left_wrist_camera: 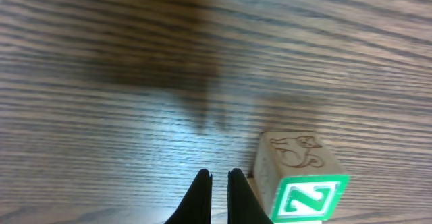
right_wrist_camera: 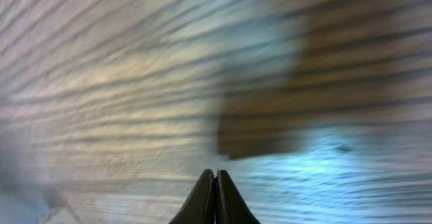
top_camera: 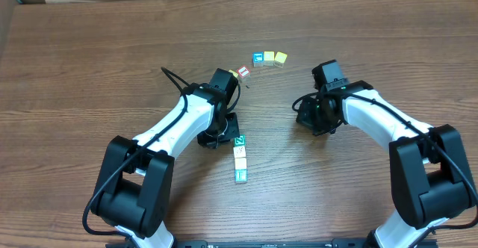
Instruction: Flip 4 blocks
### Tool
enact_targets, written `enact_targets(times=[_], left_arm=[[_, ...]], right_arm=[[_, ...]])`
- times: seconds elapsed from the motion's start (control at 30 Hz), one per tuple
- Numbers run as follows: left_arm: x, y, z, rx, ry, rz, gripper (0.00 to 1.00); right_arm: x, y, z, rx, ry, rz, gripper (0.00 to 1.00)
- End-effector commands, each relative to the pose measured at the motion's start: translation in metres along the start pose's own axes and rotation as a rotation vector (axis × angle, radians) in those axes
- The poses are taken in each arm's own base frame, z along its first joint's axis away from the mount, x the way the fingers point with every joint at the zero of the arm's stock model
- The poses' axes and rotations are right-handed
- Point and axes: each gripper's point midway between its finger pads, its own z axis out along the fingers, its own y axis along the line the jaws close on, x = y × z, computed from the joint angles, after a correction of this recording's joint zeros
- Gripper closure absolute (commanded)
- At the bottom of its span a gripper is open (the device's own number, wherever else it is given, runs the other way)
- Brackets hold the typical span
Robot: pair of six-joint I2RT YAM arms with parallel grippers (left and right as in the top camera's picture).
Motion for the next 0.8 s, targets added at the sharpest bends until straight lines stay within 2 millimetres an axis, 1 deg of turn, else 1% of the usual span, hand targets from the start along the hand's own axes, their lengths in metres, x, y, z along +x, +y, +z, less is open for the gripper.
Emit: enact_targets(times=[0.0, 0.07, 0.13, 0.23, 0.4, 0.63, 0.77], left_arm=[[0.009, 0.008, 0.005, -0.023, 0.046, -0.017, 0.96], [0.015, 0.006, 0.005, -0.014, 0.071, -0.017, 0.96], [0.017, 0.005, 0.005, -0.009, 0.077, -0.014, 0.96], [0.019, 0.001, 0.005, 0.006, 0.087, -0.011, 0.96], [0.025, -0.008, 0.004, 0.062, 0.122, -0.01, 0.96], [0.025, -0.008, 0.004, 0.061, 0.124, -0.01, 0.96], [0.027, -0.004, 0.004, 0.041, 0.129, -0.011, 0.96]], right_arm=[[0.019, 0.016, 0.007, -0.036, 0.05, -0.072, 0.96], [0.026, 0.022, 0.009, -0.036, 0.059, -0.098, 0.96], [0.03, 0.028, 0.01, -0.039, 0.061, -0.118, 0.96], [0.032, 0.032, 0.012, -0.041, 0.051, -0.136, 0.96], [0.031, 0.032, 0.012, -0.04, 0.049, -0.137, 0.96], [0.031, 0.032, 0.012, -0.04, 0.048, -0.137, 0.96], [0.031, 0.032, 0.012, -0.04, 0.048, -0.137, 0.96]])
